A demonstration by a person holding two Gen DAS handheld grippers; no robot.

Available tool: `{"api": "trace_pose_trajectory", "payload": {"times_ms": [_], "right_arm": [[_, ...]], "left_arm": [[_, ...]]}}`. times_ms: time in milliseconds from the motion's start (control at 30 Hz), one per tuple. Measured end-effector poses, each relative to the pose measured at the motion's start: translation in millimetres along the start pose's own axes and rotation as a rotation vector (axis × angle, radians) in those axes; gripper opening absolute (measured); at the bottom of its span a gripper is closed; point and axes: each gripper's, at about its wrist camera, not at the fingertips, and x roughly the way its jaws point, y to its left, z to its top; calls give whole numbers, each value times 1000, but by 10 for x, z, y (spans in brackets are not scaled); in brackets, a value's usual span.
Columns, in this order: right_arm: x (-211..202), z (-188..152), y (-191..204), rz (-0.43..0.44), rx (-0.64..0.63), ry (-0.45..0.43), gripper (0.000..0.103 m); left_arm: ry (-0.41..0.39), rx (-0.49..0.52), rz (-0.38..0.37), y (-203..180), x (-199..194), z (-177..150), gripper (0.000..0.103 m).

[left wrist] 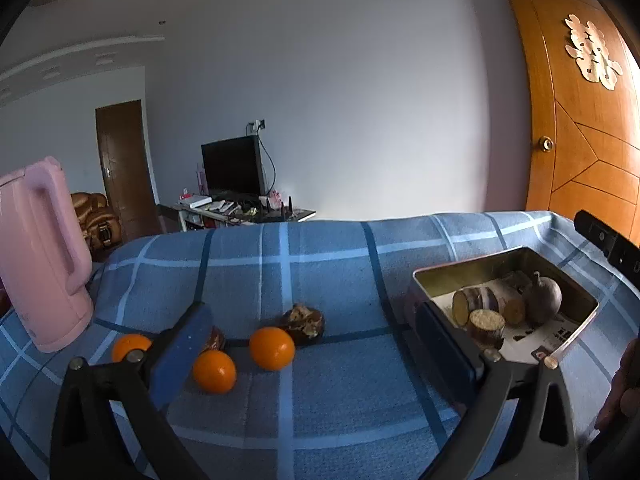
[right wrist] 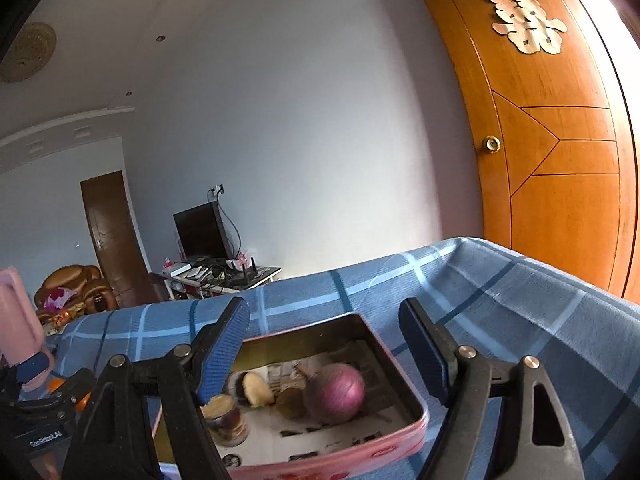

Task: Organize fruits
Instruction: 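Lift both tools away from the tin, then move the left tool toward an orange on the cloth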

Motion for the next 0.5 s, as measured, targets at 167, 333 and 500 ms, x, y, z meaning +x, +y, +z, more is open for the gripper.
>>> {"api": "trace_pose_trajectory", "payload": {"times_ms": [167, 333, 500], "right_arm": [[-65, -56, 169, 11, -4, 13, 78], [-83, -112, 379, 35, -24, 38, 78], [-105, -174, 621, 70, -31, 56, 78]], "left_arm": [[13, -11, -15, 134, -20, -25, 103], [39, -19, -18, 298, 1, -41, 103], [48, -16, 3, 501, 20, -65, 103]]}}
